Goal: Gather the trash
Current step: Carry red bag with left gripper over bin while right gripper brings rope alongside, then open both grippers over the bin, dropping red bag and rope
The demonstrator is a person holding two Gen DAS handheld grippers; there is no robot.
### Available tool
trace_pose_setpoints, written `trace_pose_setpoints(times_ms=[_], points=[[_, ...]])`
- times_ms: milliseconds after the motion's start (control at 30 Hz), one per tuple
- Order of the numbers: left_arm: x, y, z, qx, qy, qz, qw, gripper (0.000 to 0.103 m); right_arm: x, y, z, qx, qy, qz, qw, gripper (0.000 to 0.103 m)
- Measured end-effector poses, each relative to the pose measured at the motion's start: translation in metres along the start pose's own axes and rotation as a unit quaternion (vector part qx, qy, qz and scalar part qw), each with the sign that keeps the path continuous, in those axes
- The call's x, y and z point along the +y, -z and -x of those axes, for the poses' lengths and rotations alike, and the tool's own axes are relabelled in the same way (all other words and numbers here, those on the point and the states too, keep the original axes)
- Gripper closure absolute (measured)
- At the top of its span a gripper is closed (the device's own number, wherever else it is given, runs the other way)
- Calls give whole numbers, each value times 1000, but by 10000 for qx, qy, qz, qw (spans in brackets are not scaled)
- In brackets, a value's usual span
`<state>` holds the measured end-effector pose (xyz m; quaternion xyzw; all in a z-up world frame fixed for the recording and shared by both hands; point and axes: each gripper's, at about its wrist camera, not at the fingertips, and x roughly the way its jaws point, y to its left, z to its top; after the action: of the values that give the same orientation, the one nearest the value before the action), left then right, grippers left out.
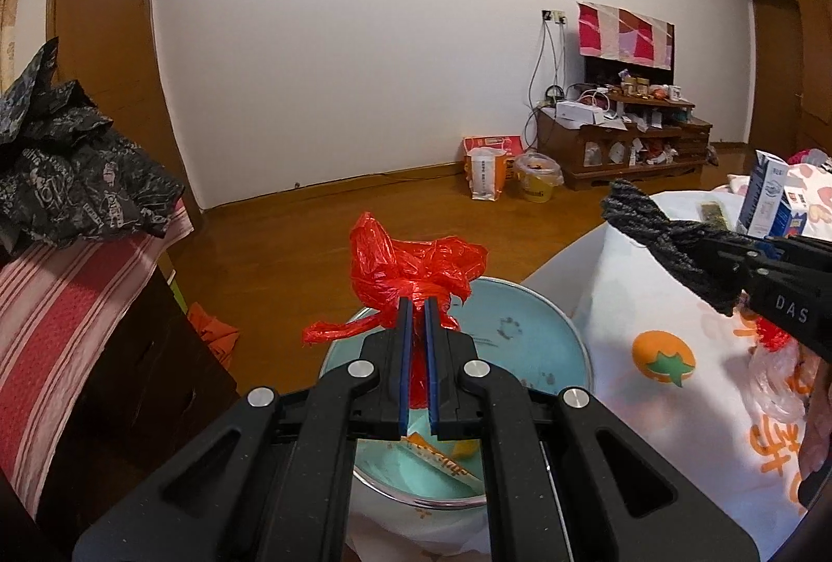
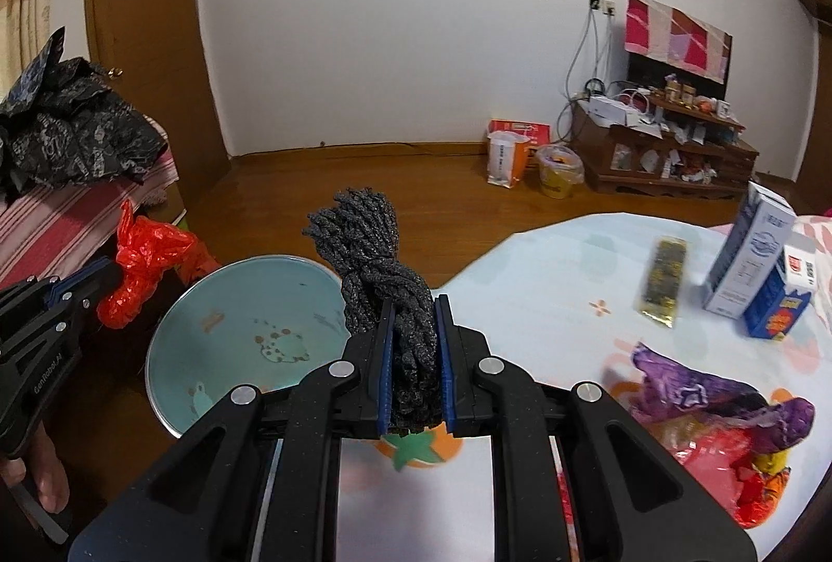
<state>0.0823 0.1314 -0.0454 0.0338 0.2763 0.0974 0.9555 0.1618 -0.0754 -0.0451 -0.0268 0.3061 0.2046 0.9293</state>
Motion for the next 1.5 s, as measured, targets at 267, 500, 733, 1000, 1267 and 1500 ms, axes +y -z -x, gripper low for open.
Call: trace_pose_setpoints(times_ms=[267,500,733,1000,1267,1500], points=[[12,4,-6,86,-120,84,9999,98,18,-2,-12,57,-144,97,9998,89],[20,6,-10,134,-186,154,9996,98,29,-3,-16,90,-230,193,9995,89],[22,7,-10,152,-186,170,9996,98,39,-4,-20,134,-293,276,9991,89],[23,9,-12,170,-152,195,9995,98,42,-3,-22,158,-320,312,9989,89],[25,10,-13,179,-94,225,9995,98,43,-2,-22,168,-342,336,9987,89],[21,10,-14,221,-17,216,9995,95,46,0,-25,255,-456,375,9979,86]])
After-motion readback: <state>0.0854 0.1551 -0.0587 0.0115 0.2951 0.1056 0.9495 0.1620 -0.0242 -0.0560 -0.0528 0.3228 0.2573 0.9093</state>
